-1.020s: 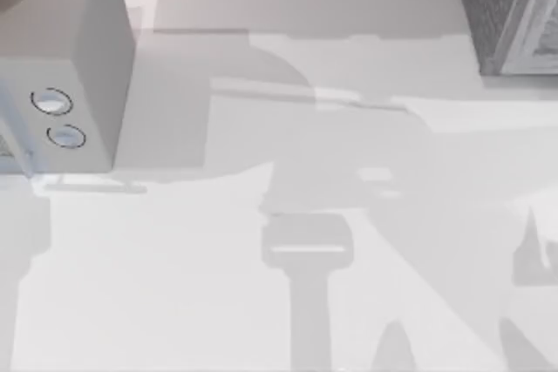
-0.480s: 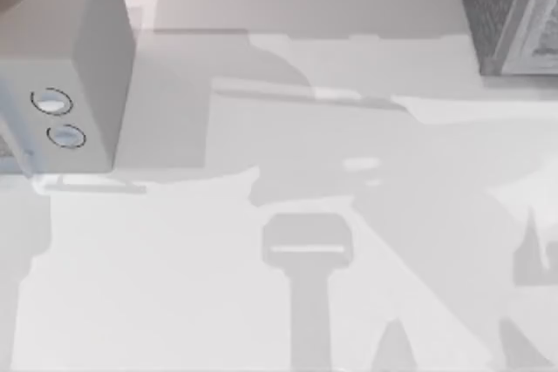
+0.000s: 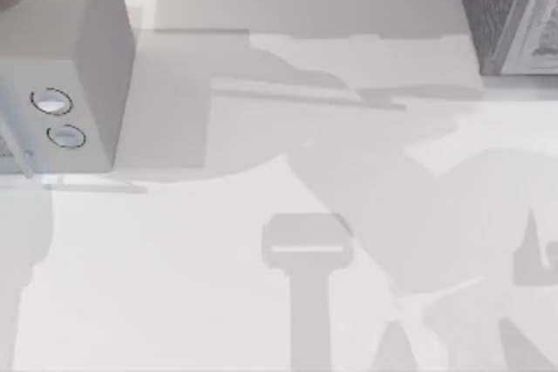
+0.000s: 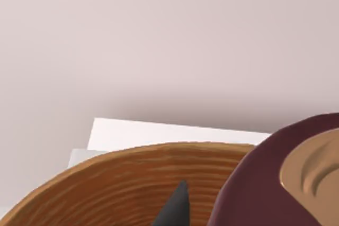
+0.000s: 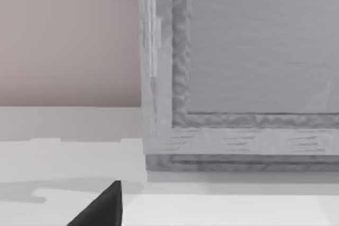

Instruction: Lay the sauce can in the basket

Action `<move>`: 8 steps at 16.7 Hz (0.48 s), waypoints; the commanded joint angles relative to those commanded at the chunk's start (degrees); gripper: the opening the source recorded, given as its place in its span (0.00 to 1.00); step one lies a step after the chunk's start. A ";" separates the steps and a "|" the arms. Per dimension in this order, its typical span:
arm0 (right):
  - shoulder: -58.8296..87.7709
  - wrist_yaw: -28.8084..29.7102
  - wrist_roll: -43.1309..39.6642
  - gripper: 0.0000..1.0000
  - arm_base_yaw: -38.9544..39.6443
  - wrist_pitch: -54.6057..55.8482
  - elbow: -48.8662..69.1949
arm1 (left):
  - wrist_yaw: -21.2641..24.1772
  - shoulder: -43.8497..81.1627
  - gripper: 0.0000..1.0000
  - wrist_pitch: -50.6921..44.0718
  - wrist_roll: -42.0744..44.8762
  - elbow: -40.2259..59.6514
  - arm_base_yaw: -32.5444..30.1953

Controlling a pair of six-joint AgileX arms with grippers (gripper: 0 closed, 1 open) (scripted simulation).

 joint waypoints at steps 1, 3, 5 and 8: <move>0.00 0.00 0.00 1.00 0.00 0.00 0.00 | -0.04 -0.19 0.00 0.93 -0.03 -1.11 -0.06; 0.00 0.00 0.00 1.00 0.00 0.00 0.00 | -0.07 -0.30 0.00 1.45 -0.05 -1.73 -0.10; 0.00 0.00 0.00 1.00 0.00 0.00 0.00 | -0.07 -0.30 0.00 1.45 -0.05 -1.73 -0.10; 0.00 0.00 0.00 1.00 0.00 0.00 0.00 | -0.07 -0.30 0.15 1.45 -0.05 -1.73 -0.10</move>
